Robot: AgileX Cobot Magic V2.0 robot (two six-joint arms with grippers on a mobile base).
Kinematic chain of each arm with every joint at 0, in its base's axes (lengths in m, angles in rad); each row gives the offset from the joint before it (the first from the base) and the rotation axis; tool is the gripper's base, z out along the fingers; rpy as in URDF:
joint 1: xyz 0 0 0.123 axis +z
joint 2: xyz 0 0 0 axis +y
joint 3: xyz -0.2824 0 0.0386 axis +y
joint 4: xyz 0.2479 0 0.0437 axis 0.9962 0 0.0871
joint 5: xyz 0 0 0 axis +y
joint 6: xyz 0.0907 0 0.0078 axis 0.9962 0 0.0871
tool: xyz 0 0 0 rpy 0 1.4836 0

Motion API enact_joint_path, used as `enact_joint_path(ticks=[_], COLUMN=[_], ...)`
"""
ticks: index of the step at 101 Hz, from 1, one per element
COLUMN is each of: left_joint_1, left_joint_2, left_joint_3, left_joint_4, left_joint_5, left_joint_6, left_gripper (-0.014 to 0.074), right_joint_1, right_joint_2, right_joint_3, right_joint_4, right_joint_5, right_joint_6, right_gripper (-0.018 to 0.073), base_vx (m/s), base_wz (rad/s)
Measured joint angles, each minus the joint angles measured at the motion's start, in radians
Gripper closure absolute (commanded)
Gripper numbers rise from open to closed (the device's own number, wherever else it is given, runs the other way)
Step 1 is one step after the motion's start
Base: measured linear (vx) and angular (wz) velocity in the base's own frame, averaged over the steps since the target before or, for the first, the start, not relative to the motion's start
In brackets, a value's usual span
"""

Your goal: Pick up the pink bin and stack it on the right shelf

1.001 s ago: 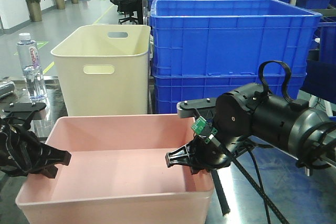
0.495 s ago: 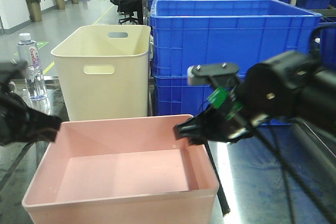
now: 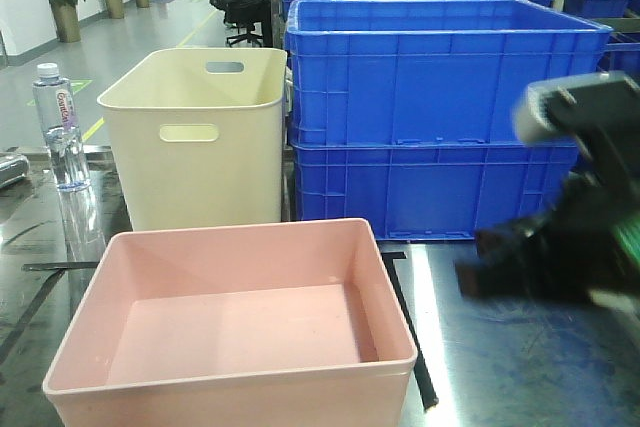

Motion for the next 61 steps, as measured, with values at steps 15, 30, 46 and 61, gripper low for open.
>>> enact_joint_path(ticks=[15,30,46,61], left_joint_1=[0.000,0.000,0.000,0.000], left_joint_2=[-0.290,-0.337,-0.305,-0.304], left_joint_3=[0.229,0.299,0.305,0.305], left_joint_4=[-0.040,-0.048,-0.049,-0.049], left_joint_5=[-0.110,-0.117,-0.142,-0.140], left_joint_6=[0.001,0.000,0.000,0.000], left_gripper=[0.0605,0.0605,0.0604,0.0604], right_joint_1=[0.000,0.000,0.000,0.000], right_joint_2=[-0.163,-0.173,-0.155,-0.155], right_joint_3=[0.388,0.539,0.551,0.551], right_joint_4=[-0.013,-0.013,-0.013,-0.013], right_joint_5=[-0.402,-0.638,-0.718,-0.727], right_joint_6=[0.000,0.000,0.000,0.000], right_gripper=[0.0569,0.0569,0.0568,0.0568], base_vx=[0.00,0.00,0.00,0.00], base_wz=[0.00,0.00,0.00,0.00])
